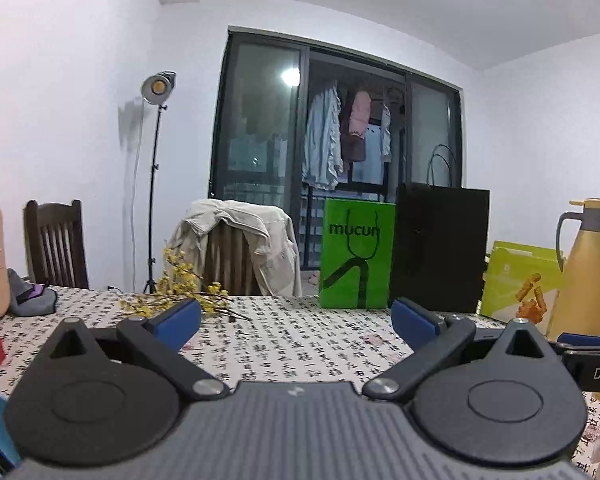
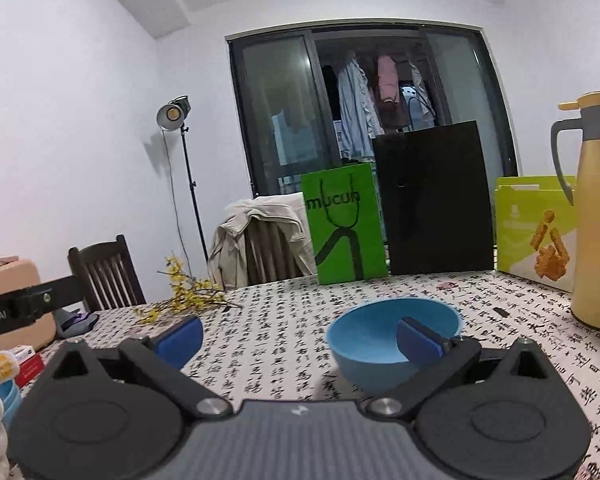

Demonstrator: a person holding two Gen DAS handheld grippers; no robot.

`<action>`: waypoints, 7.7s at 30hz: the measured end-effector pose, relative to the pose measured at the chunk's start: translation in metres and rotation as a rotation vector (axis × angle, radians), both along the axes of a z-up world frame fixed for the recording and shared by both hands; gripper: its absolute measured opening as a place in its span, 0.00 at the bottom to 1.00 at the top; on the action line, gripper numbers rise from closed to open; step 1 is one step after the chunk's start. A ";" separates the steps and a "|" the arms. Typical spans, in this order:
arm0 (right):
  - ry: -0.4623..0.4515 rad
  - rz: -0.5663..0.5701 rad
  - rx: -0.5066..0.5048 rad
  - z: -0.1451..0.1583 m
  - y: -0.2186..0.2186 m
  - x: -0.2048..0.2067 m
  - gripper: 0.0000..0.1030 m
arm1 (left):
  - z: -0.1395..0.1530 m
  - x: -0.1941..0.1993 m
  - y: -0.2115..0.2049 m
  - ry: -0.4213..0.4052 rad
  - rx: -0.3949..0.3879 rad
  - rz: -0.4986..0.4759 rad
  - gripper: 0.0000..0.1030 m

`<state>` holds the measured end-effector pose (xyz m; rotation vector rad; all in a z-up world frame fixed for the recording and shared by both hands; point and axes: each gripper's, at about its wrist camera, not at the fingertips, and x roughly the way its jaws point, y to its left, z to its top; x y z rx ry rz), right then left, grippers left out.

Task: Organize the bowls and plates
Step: 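Move both open grippers back across the table toward the remaining blue bowl, then lower both open grippers onto the rim of the blue bowl, then close the left gripper on a blue bowl rim while the right gripper closes on a bowl rim, then lift the held blue bowls with both grippers, then carry both held blue bowls toward the stone vase and pink suitcase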

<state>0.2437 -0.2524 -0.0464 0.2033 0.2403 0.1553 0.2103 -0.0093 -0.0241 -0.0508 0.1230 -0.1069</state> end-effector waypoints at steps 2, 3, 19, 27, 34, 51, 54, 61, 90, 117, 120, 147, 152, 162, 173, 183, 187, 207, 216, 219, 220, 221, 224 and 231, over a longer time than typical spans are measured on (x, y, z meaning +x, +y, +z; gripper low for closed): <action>0.006 -0.005 0.003 0.000 -0.007 0.005 1.00 | 0.001 0.006 -0.007 0.007 0.003 -0.010 1.00; 0.008 -0.007 0.004 0.001 -0.009 0.007 1.00 | 0.002 0.009 -0.010 0.009 0.006 -0.013 1.00; 0.097 -0.037 0.052 -0.005 -0.055 0.039 1.00 | 0.014 0.067 -0.049 0.113 0.028 -0.066 1.00; 0.152 -0.041 0.080 -0.009 -0.075 0.061 1.00 | 0.017 0.103 -0.067 0.187 0.017 -0.085 1.00; 0.178 -0.045 0.086 -0.009 -0.087 0.079 1.00 | 0.016 0.132 -0.087 0.220 0.038 -0.093 1.00; 0.266 -0.090 0.133 -0.013 -0.112 0.144 1.00 | 0.005 0.194 -0.132 0.319 0.081 -0.103 1.00; 0.293 -0.113 0.138 -0.019 -0.114 0.157 1.00 | -0.002 0.206 -0.141 0.328 0.121 -0.075 1.00; 0.401 -0.158 0.134 -0.040 -0.116 0.182 1.00 | -0.027 0.236 -0.155 0.442 0.129 -0.086 1.00; 0.513 -0.177 0.087 -0.073 -0.099 0.195 0.53 | -0.066 0.239 -0.200 0.590 0.230 -0.165 0.83; 0.559 -0.198 0.110 -0.079 -0.100 0.191 0.19 | -0.070 0.238 -0.208 0.606 0.290 -0.130 0.19; 0.559 -0.207 0.109 -0.079 -0.099 0.190 0.17 | -0.070 0.236 -0.209 0.601 0.294 -0.122 0.19; 0.538 -0.186 0.142 -0.069 -0.097 0.178 0.11 | -0.052 0.220 -0.197 0.566 0.273 -0.119 0.19; 0.524 -0.188 0.150 -0.064 -0.096 0.174 0.11 | -0.047 0.213 -0.194 0.551 0.270 -0.125 0.19; 0.489 -0.185 0.147 -0.049 -0.087 0.159 0.11 | -0.034 0.198 -0.183 0.522 0.246 -0.130 0.19; 0.455 -0.179 0.144 -0.031 -0.076 0.143 0.12 | -0.019 0.180 -0.165 0.487 0.208 -0.140 0.19; 0.419 -0.170 0.134 -0.017 -0.063 0.129 0.11 | -0.008 0.163 -0.149 0.453 0.184 -0.143 0.19; 0.409 -0.166 0.129 -0.013 -0.058 0.124 0.11 | -0.005 0.156 -0.144 0.433 0.192 -0.142 0.19; 0.374 -0.132 0.111 0.000 -0.031 0.101 0.12 | 0.012 0.125 -0.108 0.389 0.124 -0.156 0.19; 0.363 -0.110 0.099 0.008 -0.013 0.092 0.12 | 0.018 0.113 -0.088 0.372 0.099 -0.149 0.19; 0.362 -0.099 0.094 0.010 -0.008 0.091 0.12 | 0.020 0.109 -0.082 0.365 0.094 -0.145 0.19; 0.363 -0.096 0.095 0.010 -0.007 0.091 0.12 | 0.021 0.108 -0.080 0.362 0.091 -0.144 0.19; 0.362 -0.092 0.095 0.011 -0.005 0.090 0.12 | 0.022 0.107 -0.077 0.359 0.087 -0.144 0.19; 0.356 -0.085 0.091 0.014 0.000 0.088 0.12 | 0.024 0.103 -0.072 0.350 0.080 -0.140 0.19; 0.351 -0.069 0.088 0.017 0.010 0.084 0.12 | 0.026 0.096 -0.059 0.344 0.063 -0.134 0.19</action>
